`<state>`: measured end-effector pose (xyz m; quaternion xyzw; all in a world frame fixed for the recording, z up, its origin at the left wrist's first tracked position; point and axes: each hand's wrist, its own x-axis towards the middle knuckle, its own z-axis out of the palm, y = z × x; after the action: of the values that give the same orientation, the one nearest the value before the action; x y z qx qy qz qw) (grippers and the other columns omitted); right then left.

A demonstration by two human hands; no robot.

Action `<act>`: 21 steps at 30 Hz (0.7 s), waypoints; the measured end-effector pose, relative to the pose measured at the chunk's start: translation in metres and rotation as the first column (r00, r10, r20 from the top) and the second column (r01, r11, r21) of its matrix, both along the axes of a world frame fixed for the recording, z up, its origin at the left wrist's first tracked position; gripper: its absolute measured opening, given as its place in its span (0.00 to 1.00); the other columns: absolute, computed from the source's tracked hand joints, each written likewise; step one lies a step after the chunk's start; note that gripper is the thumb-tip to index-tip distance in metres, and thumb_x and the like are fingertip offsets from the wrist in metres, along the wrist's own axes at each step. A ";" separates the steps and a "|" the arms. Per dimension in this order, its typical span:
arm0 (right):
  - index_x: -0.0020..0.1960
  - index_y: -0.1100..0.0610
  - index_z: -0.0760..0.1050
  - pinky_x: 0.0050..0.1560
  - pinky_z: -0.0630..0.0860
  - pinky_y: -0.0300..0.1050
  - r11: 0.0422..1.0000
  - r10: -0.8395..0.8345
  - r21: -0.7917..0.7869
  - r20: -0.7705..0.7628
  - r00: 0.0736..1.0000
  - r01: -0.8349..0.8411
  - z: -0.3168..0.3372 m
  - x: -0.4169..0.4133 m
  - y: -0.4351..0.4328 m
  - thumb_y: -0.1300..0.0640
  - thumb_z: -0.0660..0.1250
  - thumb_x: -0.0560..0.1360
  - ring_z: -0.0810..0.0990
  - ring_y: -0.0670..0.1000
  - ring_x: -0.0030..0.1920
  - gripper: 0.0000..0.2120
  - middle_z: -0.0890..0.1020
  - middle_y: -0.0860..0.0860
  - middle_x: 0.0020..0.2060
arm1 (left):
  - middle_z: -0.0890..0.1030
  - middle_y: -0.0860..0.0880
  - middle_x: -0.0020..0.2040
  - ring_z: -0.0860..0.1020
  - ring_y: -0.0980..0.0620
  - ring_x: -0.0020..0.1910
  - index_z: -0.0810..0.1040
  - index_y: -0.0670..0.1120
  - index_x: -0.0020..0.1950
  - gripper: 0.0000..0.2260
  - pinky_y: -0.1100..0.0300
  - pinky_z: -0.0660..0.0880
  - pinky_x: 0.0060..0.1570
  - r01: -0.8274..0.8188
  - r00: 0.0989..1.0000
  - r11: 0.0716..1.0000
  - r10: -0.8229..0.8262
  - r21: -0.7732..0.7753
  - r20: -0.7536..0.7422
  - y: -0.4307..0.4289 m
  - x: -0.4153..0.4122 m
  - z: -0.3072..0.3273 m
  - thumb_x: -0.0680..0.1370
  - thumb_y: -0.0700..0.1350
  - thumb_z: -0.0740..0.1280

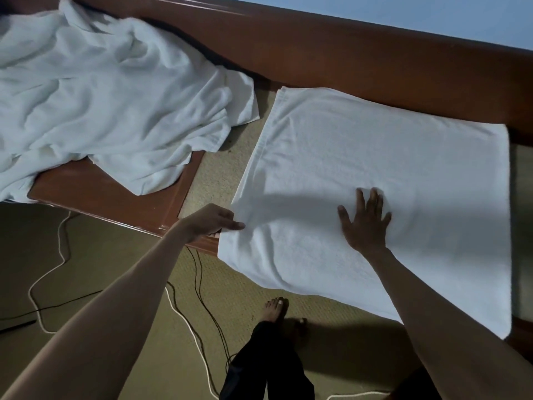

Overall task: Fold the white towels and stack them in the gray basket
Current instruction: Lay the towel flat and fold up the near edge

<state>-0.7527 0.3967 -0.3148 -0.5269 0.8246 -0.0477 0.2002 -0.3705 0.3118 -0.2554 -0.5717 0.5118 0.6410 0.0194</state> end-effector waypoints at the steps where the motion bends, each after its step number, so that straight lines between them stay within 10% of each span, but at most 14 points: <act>1: 0.83 0.52 0.50 0.77 0.44 0.68 1.000 -0.001 0.005 0.004 1.000 0.001 0.000 0.000 0.000 0.35 0.51 0.83 0.42 0.56 0.82 0.35 0.45 0.57 0.82 | 0.71 0.49 0.32 0.69 0.56 0.30 0.74 0.40 0.35 0.18 0.61 0.66 0.34 -0.002 1.000 1.000 0.002 -0.008 0.007 0.001 0.004 0.000 0.73 0.48 0.78; 9: 0.83 0.51 0.48 0.77 0.42 0.67 0.999 -0.005 0.039 0.027 1.000 0.004 0.002 0.001 -0.002 0.37 0.52 0.83 0.41 0.55 0.82 0.34 0.43 0.56 0.82 | 0.79 0.50 0.31 0.75 0.56 0.32 0.82 0.42 0.36 0.13 0.60 0.72 0.37 -0.134 0.987 0.970 0.149 -0.203 0.064 0.010 0.014 -0.003 0.72 0.49 0.80; 14: 0.83 0.51 0.47 0.77 0.42 0.67 0.998 -0.005 0.061 0.025 1.000 0.003 0.005 0.001 -0.003 0.37 0.52 0.83 0.40 0.55 0.82 0.34 0.42 0.55 0.82 | 0.85 0.47 0.43 0.80 0.52 0.39 0.84 0.40 0.52 0.16 0.57 0.78 0.39 -0.071 0.997 0.997 0.071 0.013 0.016 0.011 0.018 0.002 0.73 0.50 0.79; 21: 0.83 0.51 0.48 0.77 0.42 0.67 0.999 -0.004 0.044 0.009 1.000 0.004 0.002 0.002 -0.001 0.34 0.49 0.82 0.41 0.55 0.82 0.35 0.43 0.56 0.82 | 0.77 0.48 0.36 0.70 0.55 0.31 0.86 0.41 0.50 0.04 0.65 0.68 0.29 0.018 0.999 0.996 -0.022 0.085 0.047 0.011 0.039 0.005 0.76 0.37 0.75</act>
<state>-0.7503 0.3953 -0.3126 -0.5205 0.8257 -0.0323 0.2152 -0.3315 0.3228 -0.2500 -0.5804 0.4890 0.6482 0.0621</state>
